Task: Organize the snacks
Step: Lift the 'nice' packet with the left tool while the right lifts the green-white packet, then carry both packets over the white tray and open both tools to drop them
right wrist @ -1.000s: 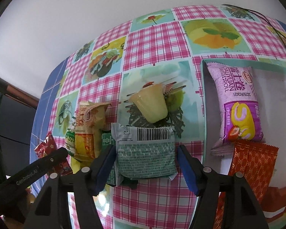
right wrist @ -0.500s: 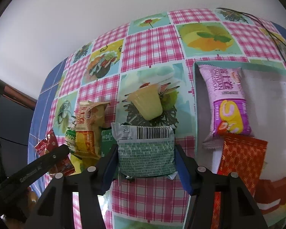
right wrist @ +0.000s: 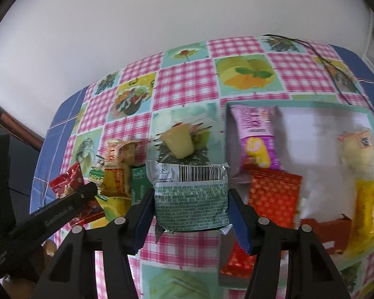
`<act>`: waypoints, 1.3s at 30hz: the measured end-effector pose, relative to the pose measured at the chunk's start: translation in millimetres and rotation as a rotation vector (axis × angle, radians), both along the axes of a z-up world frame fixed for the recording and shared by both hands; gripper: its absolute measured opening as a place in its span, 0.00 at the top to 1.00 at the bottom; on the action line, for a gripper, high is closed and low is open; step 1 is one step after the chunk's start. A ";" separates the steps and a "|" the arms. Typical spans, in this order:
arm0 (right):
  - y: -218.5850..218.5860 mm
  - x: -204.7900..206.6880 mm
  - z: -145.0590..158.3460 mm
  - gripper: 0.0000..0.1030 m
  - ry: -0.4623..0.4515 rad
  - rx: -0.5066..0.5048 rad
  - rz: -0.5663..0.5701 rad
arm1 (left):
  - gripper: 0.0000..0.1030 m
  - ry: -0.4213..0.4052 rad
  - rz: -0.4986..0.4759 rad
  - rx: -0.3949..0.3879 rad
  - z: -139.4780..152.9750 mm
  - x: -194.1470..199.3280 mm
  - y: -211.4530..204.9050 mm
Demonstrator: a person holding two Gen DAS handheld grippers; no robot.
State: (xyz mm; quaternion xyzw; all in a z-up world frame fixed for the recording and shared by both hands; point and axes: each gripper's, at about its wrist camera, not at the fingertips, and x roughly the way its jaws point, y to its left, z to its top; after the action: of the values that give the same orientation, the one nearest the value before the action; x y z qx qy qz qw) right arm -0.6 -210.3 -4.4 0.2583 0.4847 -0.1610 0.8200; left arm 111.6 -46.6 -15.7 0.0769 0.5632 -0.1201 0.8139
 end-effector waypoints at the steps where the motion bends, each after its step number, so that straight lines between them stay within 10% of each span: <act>1: -3.9 -4.3 2.1 0.42 0.000 -0.004 -0.012 | 0.53 -0.006 -0.006 0.004 1.5 -1.9 -1.9; 21: -135.1 -86.9 -0.9 0.41 0.091 -0.039 -0.336 | 0.53 -0.098 -0.347 0.037 27.9 -82.6 -143.4; 39: -163.8 -109.8 -6.0 0.41 0.074 0.009 -0.415 | 0.52 -0.073 -0.519 0.018 7.4 -119.9 -218.9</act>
State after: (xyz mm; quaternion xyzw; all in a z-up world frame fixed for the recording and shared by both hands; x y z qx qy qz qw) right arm -110.4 -374.1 -10.3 0.3503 0.4515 -0.3334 0.7498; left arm -8.3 -265.5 -8.3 0.2305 0.4959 -0.3170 0.7749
